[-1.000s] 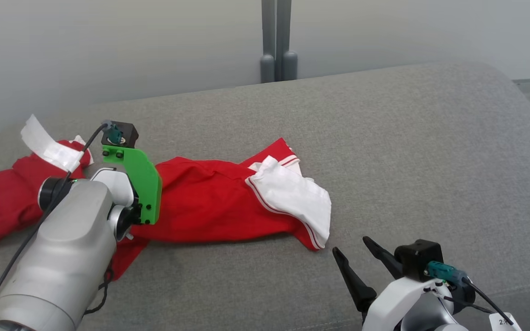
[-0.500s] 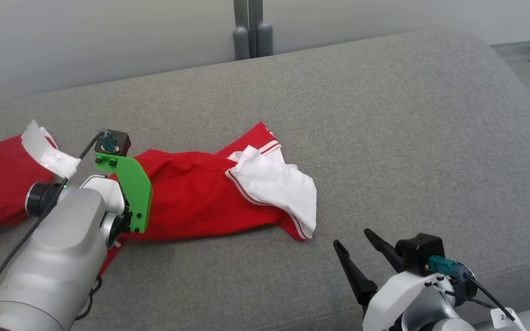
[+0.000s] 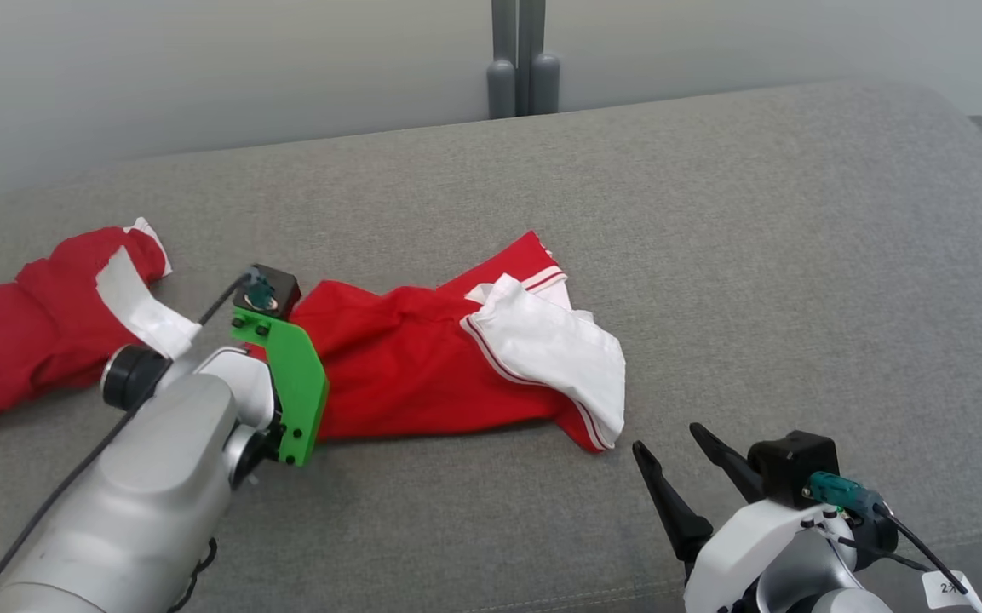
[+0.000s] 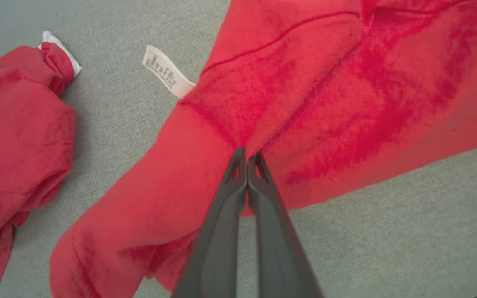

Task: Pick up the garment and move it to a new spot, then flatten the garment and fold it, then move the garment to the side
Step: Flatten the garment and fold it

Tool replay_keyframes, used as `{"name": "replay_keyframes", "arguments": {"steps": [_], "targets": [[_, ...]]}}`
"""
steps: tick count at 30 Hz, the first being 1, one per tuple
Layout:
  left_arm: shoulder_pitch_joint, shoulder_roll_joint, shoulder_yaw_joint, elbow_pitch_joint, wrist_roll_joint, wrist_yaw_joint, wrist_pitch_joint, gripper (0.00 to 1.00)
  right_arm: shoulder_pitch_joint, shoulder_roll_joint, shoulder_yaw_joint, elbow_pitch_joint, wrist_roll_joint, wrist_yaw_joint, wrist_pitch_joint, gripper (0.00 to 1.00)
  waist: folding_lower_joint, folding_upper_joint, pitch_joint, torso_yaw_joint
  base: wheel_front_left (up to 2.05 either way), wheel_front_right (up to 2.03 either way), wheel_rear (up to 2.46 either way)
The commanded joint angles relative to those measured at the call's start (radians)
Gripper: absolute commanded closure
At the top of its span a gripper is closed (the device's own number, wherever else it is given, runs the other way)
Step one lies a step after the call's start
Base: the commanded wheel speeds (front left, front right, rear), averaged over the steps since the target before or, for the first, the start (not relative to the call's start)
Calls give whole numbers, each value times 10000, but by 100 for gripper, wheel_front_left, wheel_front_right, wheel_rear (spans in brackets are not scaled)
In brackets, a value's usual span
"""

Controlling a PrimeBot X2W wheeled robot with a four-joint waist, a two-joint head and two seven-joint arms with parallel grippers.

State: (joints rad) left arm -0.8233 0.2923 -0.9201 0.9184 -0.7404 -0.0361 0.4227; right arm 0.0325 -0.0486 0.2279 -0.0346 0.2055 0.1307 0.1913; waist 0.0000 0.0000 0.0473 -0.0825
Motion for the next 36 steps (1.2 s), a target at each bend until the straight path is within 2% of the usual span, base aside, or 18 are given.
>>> {"name": "replay_keyframes", "arguments": {"steps": [1,7,16,17,18,24,29,32,36], "targets": [[254,41,-91,-230,38,-102,99,100,88,-34,-90,26,28,1,-72,0,0,0,-224,374,0,0,0],[1274,295,-551,-1886,-123,-316,769,100,284,-34,-195,25,81,1,-48,0,0,0,-496,1074,0,0,0],[2809,705,-968,-4492,-502,205,1647,100,187,-34,-34,86,185,1,-7,0,0,0,-629,1399,0,0,0],[2908,716,-952,-4696,-483,305,1582,54,178,-34,-26,99,186,1,-3,0,0,0,-626,1392,0,0,0],[3002,733,-905,-4846,-464,457,1497,0,165,-34,-24,107,185,1,3,0,0,0,-621,1378,0,0,0],[3464,673,-694,-5487,-774,883,1390,0,136,-34,-78,124,137,1,57,0,0,0,-628,1262,0,0,0],[3103,1055,-388,-5908,-977,1145,1731,0,179,-34,-136,122,142,1,49,0,0,0,-657,1255,0,0,0],[2578,1472,29,-6406,-942,1487,1983,0,281,-34,-156,133,179,1,-8,0,0,0,-660,1294,0,0,0],[2044,1640,410,-6354,-837,1822,1964,0,244,-34,-2,128,212,1,-17,0,0,0,-558,1214,0,0,0]]}}
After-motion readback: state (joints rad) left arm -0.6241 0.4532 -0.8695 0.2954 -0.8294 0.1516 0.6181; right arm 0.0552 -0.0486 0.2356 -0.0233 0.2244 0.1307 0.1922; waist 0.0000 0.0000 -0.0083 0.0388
